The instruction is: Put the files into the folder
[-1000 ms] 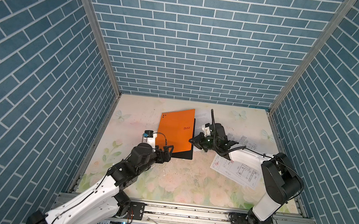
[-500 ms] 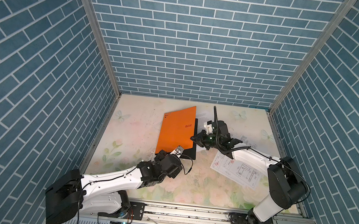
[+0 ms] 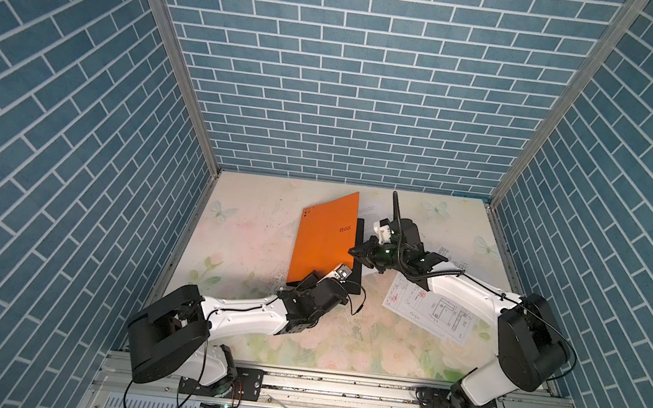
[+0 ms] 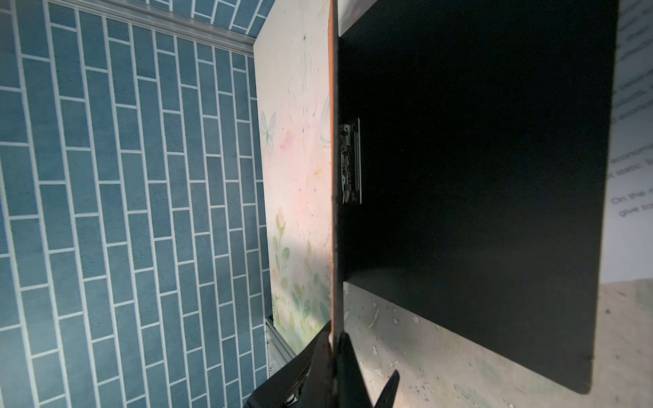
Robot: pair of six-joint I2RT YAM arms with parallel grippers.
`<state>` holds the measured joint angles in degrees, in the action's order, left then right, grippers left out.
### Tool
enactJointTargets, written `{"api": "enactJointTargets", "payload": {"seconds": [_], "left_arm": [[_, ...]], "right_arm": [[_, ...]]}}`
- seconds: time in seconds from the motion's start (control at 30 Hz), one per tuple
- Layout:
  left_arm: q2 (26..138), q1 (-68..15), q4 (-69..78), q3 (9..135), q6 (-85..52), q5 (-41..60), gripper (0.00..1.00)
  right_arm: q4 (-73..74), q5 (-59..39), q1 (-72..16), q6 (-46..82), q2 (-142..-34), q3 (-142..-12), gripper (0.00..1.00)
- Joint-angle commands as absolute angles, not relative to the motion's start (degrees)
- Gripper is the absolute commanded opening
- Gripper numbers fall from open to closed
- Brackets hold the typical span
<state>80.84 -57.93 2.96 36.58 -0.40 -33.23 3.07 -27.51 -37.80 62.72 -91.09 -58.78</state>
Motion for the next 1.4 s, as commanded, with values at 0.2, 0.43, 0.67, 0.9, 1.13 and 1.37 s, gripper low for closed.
{"api": "enactJointTargets", "payload": {"seconds": [0.2,0.43,0.67,0.9,1.13,1.37], "left_arm": [[85.59,-57.92,12.45,37.44,1.45,-36.04,0.23],[83.08,-57.61,14.72,35.80,0.27,-35.04,0.00],[76.09,-57.48,14.67,33.07,-3.90,-33.65,0.00],[69.92,-57.48,13.28,30.80,-10.72,-32.09,0.00],[64.27,-57.48,13.50,27.11,-21.15,-31.55,0.00],[56.77,-57.35,16.48,19.85,-31.59,-34.62,0.00]], "right_arm": [[1.94,-28.92,-37.53,62.49,-88.44,-60.44,0.00],[0.70,-27.76,-37.44,60.64,-87.50,-60.16,0.04],[-0.98,-22.44,-37.27,56.18,-84.45,-59.70,0.38],[2.85,-16.06,-37.26,54.67,-81.50,-55.88,0.56],[14.48,-13.47,-37.28,58.50,-85.61,-47.01,0.60],[9.70,-15.91,-37.29,56.94,-95.88,-48.70,0.56]]}}
